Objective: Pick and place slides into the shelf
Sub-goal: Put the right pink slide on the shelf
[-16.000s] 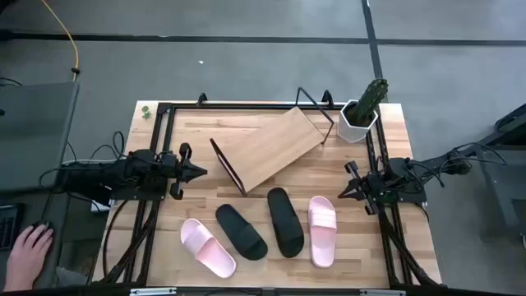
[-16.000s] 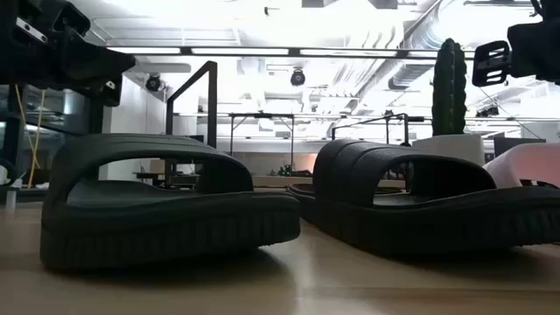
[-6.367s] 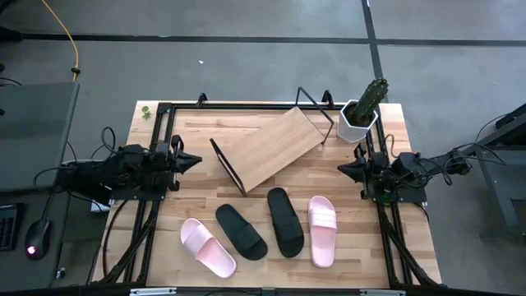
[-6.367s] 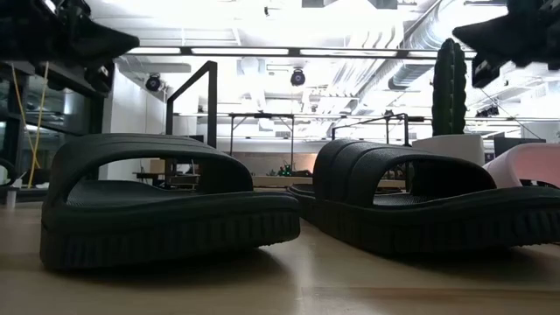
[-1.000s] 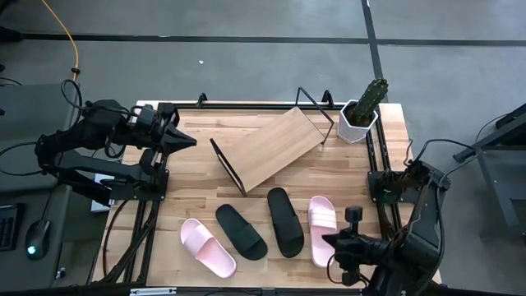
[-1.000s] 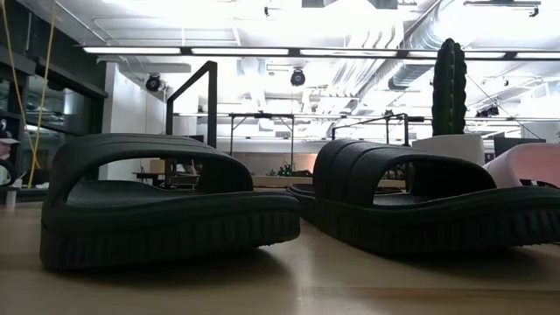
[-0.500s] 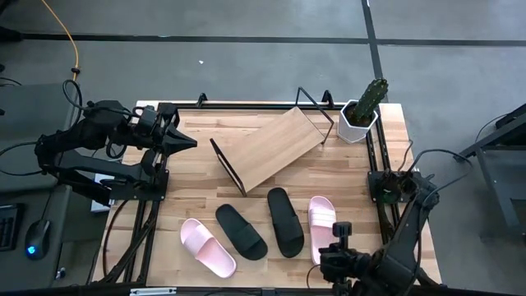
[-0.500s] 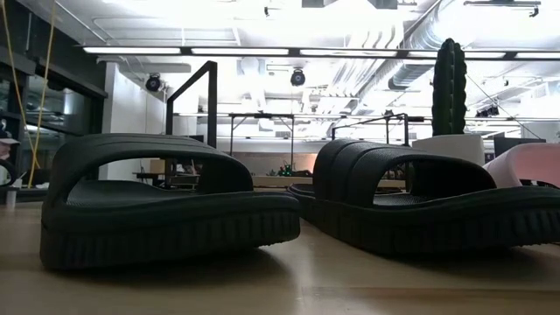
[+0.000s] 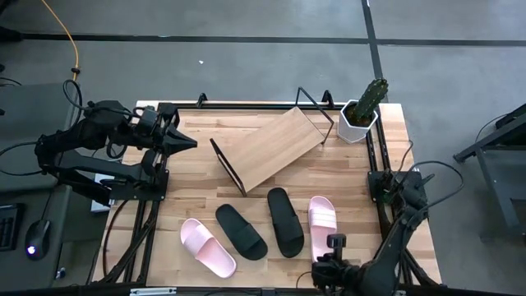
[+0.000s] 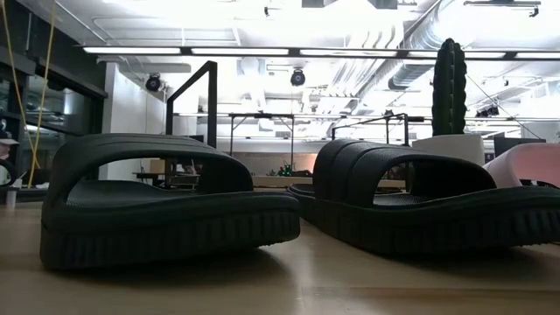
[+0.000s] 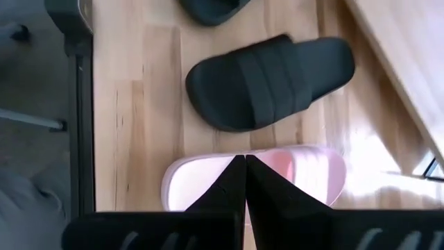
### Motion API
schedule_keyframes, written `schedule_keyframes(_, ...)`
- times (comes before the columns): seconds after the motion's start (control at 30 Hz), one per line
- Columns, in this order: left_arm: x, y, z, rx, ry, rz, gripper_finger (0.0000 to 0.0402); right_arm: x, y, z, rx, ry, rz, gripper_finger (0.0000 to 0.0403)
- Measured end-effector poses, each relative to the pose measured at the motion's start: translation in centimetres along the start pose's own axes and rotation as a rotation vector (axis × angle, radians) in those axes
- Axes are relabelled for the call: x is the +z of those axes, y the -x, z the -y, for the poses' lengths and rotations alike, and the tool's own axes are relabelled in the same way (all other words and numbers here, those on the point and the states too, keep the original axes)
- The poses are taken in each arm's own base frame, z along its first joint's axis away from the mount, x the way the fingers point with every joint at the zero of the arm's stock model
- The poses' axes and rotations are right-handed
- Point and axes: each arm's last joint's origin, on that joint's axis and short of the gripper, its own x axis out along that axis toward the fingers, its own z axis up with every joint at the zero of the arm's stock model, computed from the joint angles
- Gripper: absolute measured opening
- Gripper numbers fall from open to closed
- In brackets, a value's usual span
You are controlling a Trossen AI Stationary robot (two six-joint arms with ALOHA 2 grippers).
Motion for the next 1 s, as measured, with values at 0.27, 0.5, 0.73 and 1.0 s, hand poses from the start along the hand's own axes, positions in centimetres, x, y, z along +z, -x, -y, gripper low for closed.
schedule_keyframes(0.27, -0.2, 0.0, 0.0, 0.004, 0.000, -0.020, 0.0001, -0.4, -2.9, -2.2, -0.057, 0.047, -0.049, 0.0000)
schedule_keyframes(0.5, -0.2, 0.0, -0.1, 0.005, -0.005, -0.021, 0.0001, -0.8, -4.4, -3.0, -0.110, 0.049, -0.045, 0.0000)
schedule_keyframes(0.73, -0.5, 0.0, -0.1, 0.011, -0.004, -0.051, 0.0001, -2.9, -7.2, -3.1, -0.192, 0.048, -0.145, 0.0000)
schedule_keyframes(1.0, -0.7, 0.0, -0.2, 0.033, -0.020, -0.074, 0.0001, -5.7, -10.5, -2.5, -0.325, 0.060, -0.228, 0.0000)
